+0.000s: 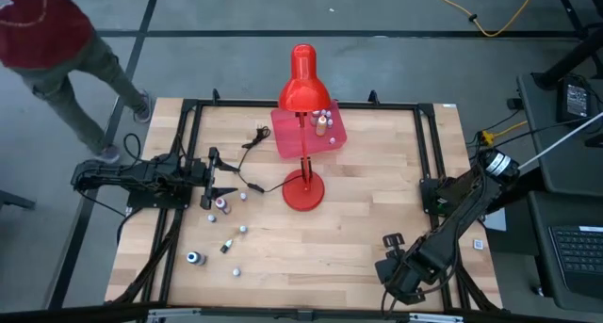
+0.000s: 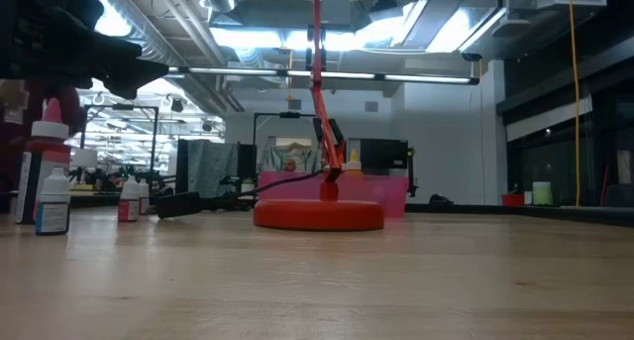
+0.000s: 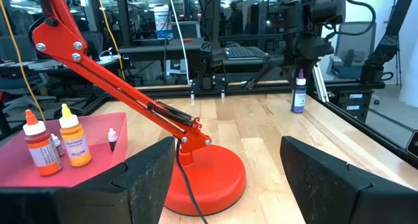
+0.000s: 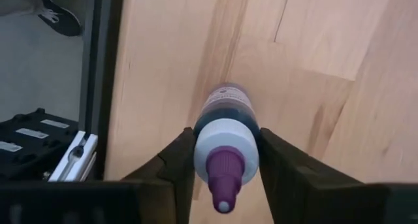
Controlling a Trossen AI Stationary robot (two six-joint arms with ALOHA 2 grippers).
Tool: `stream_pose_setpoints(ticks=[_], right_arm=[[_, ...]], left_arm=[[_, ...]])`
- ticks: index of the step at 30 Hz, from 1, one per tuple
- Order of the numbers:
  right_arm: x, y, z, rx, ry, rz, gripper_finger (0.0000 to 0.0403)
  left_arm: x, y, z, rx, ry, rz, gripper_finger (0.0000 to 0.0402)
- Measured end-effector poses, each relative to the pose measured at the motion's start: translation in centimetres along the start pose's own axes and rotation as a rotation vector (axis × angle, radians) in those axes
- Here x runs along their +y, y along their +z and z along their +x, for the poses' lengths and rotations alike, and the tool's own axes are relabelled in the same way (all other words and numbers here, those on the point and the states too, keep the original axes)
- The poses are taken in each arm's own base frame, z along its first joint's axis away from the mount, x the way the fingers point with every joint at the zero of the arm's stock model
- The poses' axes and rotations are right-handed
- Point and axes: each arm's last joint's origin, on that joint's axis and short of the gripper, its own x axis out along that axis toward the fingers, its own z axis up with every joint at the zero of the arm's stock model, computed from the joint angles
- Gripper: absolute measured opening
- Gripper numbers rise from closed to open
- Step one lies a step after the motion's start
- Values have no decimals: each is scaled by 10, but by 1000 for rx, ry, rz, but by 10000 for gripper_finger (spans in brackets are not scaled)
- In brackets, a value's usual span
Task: Pick & Place food coloring
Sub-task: Put the large purple food coloring bottle into the red bin
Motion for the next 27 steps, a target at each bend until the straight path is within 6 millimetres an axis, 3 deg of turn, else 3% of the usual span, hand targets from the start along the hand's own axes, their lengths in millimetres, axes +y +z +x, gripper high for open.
stream_pose_setpoints(ticks=[6,13,19,27], right_arm=[[-2,8,-23,-2,-41,-24,141],[-33,28,-58,-28,-167,-17,141],[-94,41,-85,-59,-292,134,141],[-199,47,-116,-127,-363,375,141]], left_arm=[[0,0,0,0,0,0,272],[0,0,0,0,0,0,273],[0,0,0,0,0,0,273],[0,0,0,0,0,0,272]])
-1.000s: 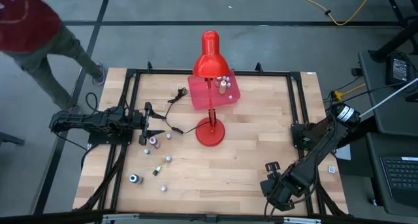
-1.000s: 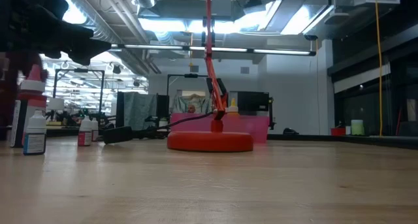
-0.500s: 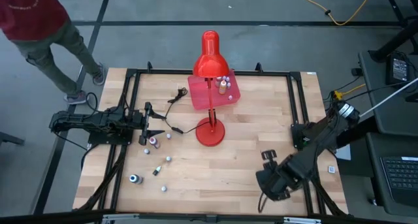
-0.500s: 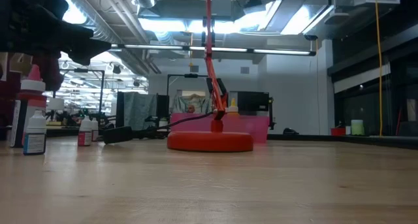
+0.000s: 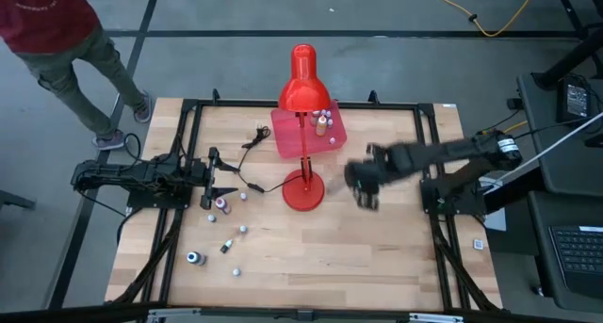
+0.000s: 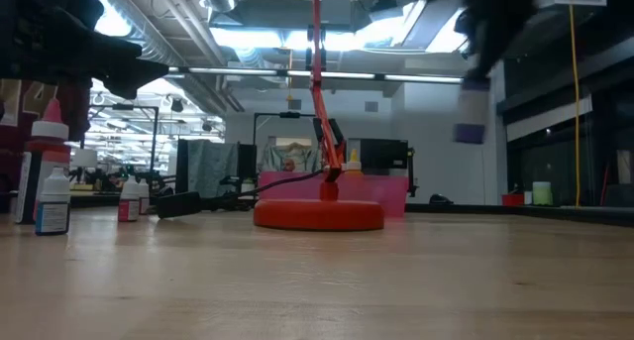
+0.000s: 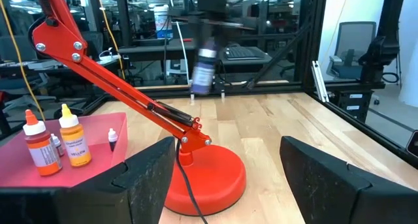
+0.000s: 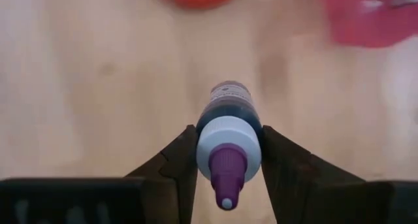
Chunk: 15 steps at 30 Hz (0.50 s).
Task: Pick & Place food coloring
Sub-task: Put the large purple food coloring bottle into the red bin
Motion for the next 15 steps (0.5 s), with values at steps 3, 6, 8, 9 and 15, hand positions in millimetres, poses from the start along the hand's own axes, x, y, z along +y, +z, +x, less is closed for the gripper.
stream_pose_setpoints(ticks=[3,6,8,9,15], right_arm=[[-40,14,8,-29,-27,92,141],[-80,23,15,-73,-60,190,141],[-104,26,18,-103,-84,253,141],[-116,27,19,-118,-95,278,141],[-160,33,31,-182,-87,350,141]], left_arm=[[0,0,0,0,0,0,272],[0,0,0,0,0,0,274],[0,0,0,0,1,0,274],[0,0,0,0,0,0,273],[0,0,0,0,0,0,272]])
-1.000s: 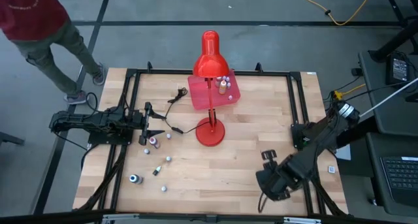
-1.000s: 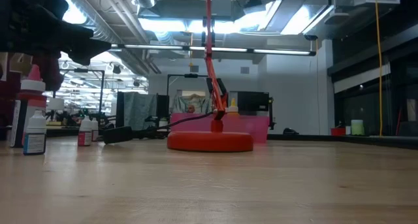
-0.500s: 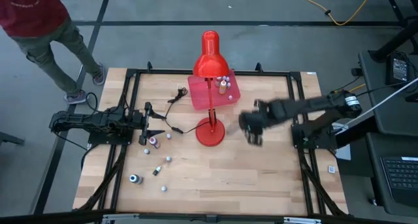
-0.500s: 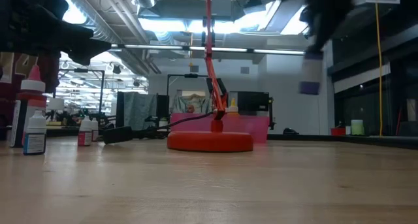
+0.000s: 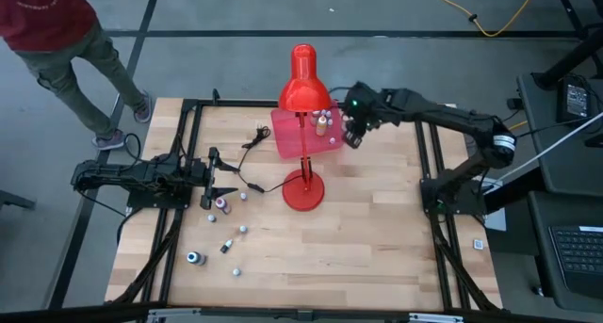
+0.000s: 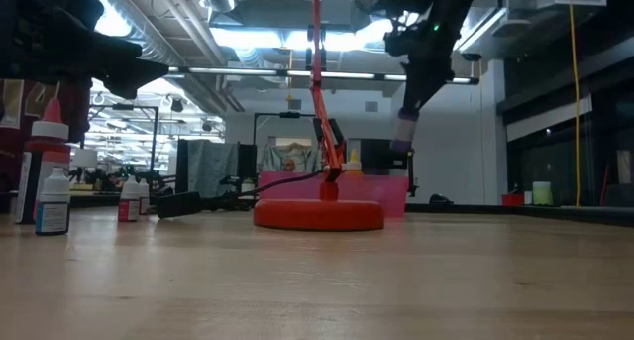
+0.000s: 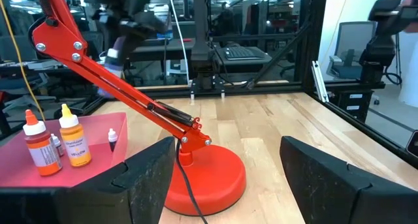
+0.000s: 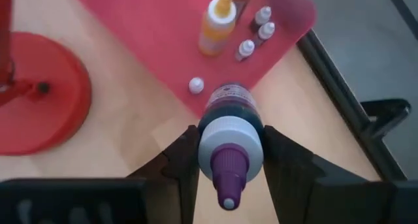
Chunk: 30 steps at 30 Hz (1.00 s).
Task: Pick & Place food coloring
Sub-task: Put the large purple food coloring bottle into the red bin
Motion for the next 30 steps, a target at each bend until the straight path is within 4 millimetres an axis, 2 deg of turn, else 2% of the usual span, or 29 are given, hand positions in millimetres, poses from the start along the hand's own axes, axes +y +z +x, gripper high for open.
stream_pose_setpoints(ticks=[4,13,22,30], right_arm=[[-9,8,18,-12,29,-14,141],[-8,13,54,48,63,-101,141],[-21,39,70,46,74,-100,141],[-20,38,85,95,107,-125,141]], left_arm=[[0,0,0,0,0,0,274],[0,0,0,0,0,0,272],[0,0,0,0,0,0,272],[0,0,0,0,0,0,274]])
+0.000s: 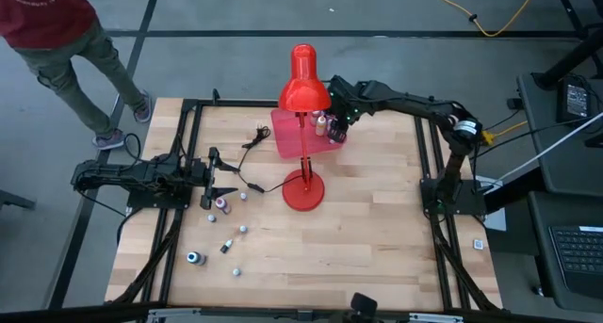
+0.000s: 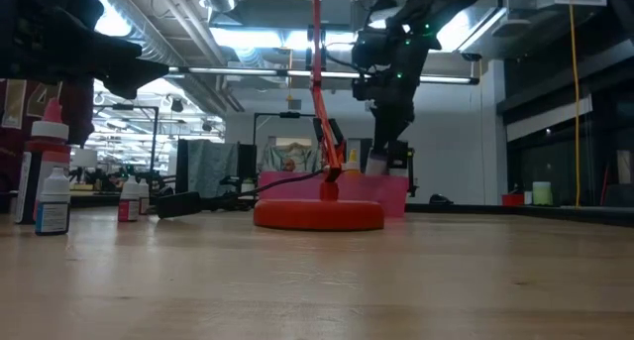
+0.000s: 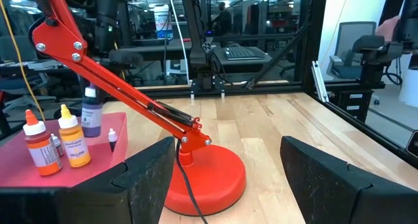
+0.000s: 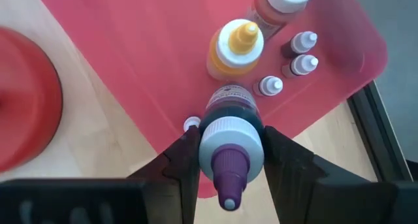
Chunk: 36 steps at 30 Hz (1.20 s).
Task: Pick & Place food coloring
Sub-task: Put the large purple food coloring bottle into the red bin, then put the small red food coloring bottle into the red bin
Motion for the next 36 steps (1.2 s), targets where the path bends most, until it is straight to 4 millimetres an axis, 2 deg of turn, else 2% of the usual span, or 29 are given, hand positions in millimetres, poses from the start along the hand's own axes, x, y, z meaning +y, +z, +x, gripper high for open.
stream_pose_setpoints(ticks=[13,15,19,22,26,32,36], right_arm=[[-5,-1,31,76,14,-60,141],[-5,-2,32,86,15,-53,156],[-6,-2,32,81,13,-43,218],[-8,2,28,62,8,-32,259],[-10,10,19,30,2,-27,293],[-16,26,-1,-37,-25,-21,304],[-29,31,-16,-60,-122,24,305]], left_arm=[[0,0,0,1,0,0,274],[0,0,0,1,0,0,273],[0,0,0,1,0,0,271],[0,0,0,0,0,0,271],[0,0,0,0,0,0,272],[0,0,0,0,0,0,274],[0,0,0,1,0,0,273]])
